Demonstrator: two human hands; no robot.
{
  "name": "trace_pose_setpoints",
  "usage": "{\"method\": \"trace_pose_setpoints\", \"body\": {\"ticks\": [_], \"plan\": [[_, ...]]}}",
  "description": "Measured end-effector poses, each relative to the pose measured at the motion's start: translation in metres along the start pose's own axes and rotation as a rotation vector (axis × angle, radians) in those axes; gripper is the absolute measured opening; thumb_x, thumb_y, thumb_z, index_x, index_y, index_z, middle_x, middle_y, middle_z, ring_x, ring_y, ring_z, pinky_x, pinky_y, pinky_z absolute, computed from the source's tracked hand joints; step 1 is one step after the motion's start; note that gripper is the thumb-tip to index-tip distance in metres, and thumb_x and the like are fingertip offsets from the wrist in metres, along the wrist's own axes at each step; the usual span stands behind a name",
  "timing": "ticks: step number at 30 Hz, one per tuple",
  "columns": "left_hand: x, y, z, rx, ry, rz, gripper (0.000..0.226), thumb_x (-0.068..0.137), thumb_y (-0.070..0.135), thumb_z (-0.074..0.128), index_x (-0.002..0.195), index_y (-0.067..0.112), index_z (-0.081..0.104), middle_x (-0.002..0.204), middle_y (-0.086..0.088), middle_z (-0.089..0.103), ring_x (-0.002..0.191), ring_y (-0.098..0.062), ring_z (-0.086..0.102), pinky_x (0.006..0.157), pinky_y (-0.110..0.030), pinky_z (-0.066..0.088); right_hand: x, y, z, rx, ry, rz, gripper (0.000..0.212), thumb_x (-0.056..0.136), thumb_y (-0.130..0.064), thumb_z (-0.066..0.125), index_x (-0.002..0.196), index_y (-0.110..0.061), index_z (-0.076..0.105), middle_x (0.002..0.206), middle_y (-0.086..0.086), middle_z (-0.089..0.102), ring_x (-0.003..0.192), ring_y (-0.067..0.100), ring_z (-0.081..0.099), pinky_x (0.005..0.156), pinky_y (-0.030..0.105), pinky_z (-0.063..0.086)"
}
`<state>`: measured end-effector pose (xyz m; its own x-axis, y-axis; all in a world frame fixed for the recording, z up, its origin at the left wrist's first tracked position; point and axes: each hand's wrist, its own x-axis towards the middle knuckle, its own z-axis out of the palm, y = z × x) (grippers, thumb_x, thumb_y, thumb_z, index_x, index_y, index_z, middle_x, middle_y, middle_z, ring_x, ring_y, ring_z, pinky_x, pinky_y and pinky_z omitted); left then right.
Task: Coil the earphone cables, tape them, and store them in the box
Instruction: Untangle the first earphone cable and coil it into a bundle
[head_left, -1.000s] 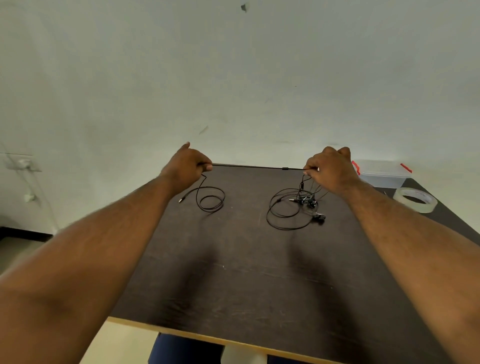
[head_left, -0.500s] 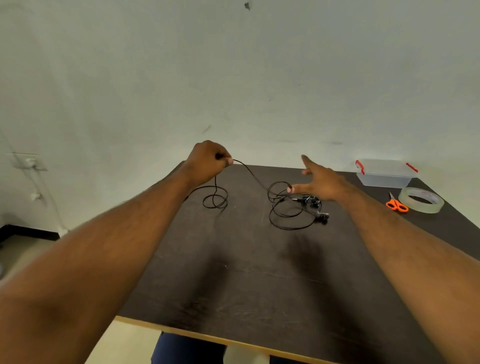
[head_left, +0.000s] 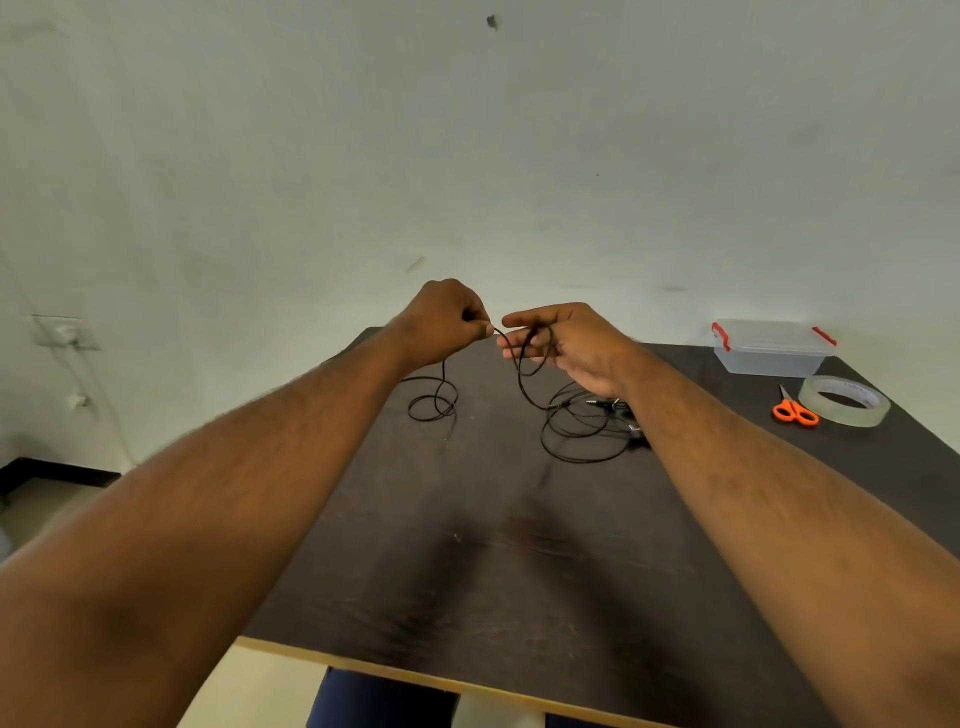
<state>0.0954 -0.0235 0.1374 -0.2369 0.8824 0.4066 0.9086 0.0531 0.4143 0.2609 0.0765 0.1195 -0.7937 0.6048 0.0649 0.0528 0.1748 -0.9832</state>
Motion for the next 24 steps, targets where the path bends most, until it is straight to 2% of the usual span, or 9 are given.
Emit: {"method": "trace_pose_setpoints", "body": {"ticks": [3, 6, 9, 11, 13, 15, 19, 21, 24], "plan": [[-0.001, 0.000, 0.001, 0.010, -0.010, 0.011, 0.015, 0.090, 0.020, 0.065, 0.093, 0.009, 0.074, 0.096, -0.001, 0.073, 0.085, -0.007, 0.064, 0.068, -0.011, 0.043, 0.002, -0.003, -0.001, -0.009, 0.044, 0.002, 0.045, 0.089, 0.009, 0.034, 0.109, -0.012, 0.069, 0.107, 0.008, 0.073, 0.103, 0.018, 0.068, 0.101, 0.033, 0.044], [-0.002, -0.003, -0.001, -0.004, -0.008, 0.000, 0.014, 0.090, 0.021, 0.064, 0.091, 0.010, 0.074, 0.096, 0.001, 0.072, 0.085, -0.004, 0.063, 0.069, -0.012, 0.044, 0.008, -0.004, -0.011, -0.192, 0.415, -0.171, 0.046, 0.085, 0.010, 0.037, 0.104, -0.014, 0.071, 0.114, 0.004, 0.069, 0.107, 0.013, 0.061, 0.102, 0.031, 0.045], [-0.002, -0.005, -0.005, -0.001, -0.006, -0.018, 0.015, 0.091, 0.020, 0.063, 0.092, 0.010, 0.074, 0.096, 0.000, 0.072, 0.087, -0.006, 0.064, 0.071, -0.016, 0.046, 0.008, -0.006, -0.017, -0.227, 0.606, -0.285, 0.036, 0.087, 0.004, 0.042, 0.100, -0.009, 0.073, 0.086, 0.008, 0.071, 0.071, 0.007, 0.060, 0.064, 0.026, 0.055], [-0.001, -0.004, -0.006, 0.007, -0.004, -0.020, 0.015, 0.091, 0.020, 0.064, 0.093, 0.010, 0.074, 0.095, -0.001, 0.072, 0.086, -0.008, 0.064, 0.071, -0.018, 0.046, 0.009, -0.009, -0.009, -0.279, 0.494, -0.299, 0.026, 0.090, -0.004, 0.053, 0.105, -0.009, 0.073, 0.080, 0.002, 0.070, 0.059, -0.002, 0.056, 0.056, 0.015, 0.047], [0.001, 0.001, -0.004, 0.024, -0.004, -0.011, 0.016, 0.090, 0.021, 0.064, 0.092, 0.009, 0.074, 0.093, -0.002, 0.072, 0.083, -0.011, 0.065, 0.070, -0.022, 0.050, 0.014, -0.011, 0.003, -0.346, 0.274, -0.237, 0.023, 0.090, -0.012, 0.062, 0.112, -0.011, 0.070, 0.106, 0.002, 0.072, 0.091, 0.002, 0.063, 0.085, 0.016, 0.047], [0.003, 0.005, -0.004, 0.058, -0.002, -0.001, 0.017, 0.089, 0.022, 0.064, 0.089, 0.008, 0.074, 0.090, -0.005, 0.072, 0.081, -0.018, 0.066, 0.072, -0.033, 0.054, 0.016, -0.008, 0.013, -0.325, 0.112, -0.174, 0.024, 0.087, -0.015, 0.069, 0.111, -0.010, 0.070, 0.109, 0.003, 0.071, 0.102, 0.009, 0.064, 0.093, 0.021, 0.047], [0.001, 0.006, -0.010, 0.064, -0.009, 0.011, 0.015, 0.089, 0.019, 0.064, 0.091, 0.009, 0.075, 0.092, -0.003, 0.073, 0.082, -0.013, 0.066, 0.076, -0.032, 0.055, 0.018, -0.001, 0.018, -0.234, 0.125, -0.175, 0.008, 0.085, -0.012, 0.071, 0.087, -0.004, 0.073, 0.075, 0.008, 0.071, 0.068, 0.014, 0.067, 0.068, 0.024, 0.054], [-0.002, 0.007, -0.010, 0.057, -0.039, 0.016, 0.016, 0.089, 0.021, 0.067, 0.093, 0.009, 0.076, 0.092, -0.003, 0.073, 0.086, -0.015, 0.066, 0.079, -0.032, 0.055, 0.021, 0.001, 0.014, -0.370, 0.171, -0.221, 0.008, 0.086, -0.012, 0.070, 0.083, -0.005, 0.073, 0.069, 0.006, 0.070, 0.062, 0.012, 0.062, 0.067, 0.031, 0.054], [-0.003, 0.004, -0.010, -0.002, -0.035, -0.001, 0.017, 0.089, 0.021, 0.067, 0.096, 0.008, 0.075, 0.099, -0.004, 0.074, 0.090, -0.012, 0.064, 0.075, -0.021, 0.049, 0.020, 0.002, 0.000, -0.606, 0.260, -0.326, 0.010, 0.087, -0.015, 0.068, 0.081, -0.010, 0.074, 0.069, -0.002, 0.069, 0.064, 0.004, 0.059, 0.065, 0.019, 0.048]]}}
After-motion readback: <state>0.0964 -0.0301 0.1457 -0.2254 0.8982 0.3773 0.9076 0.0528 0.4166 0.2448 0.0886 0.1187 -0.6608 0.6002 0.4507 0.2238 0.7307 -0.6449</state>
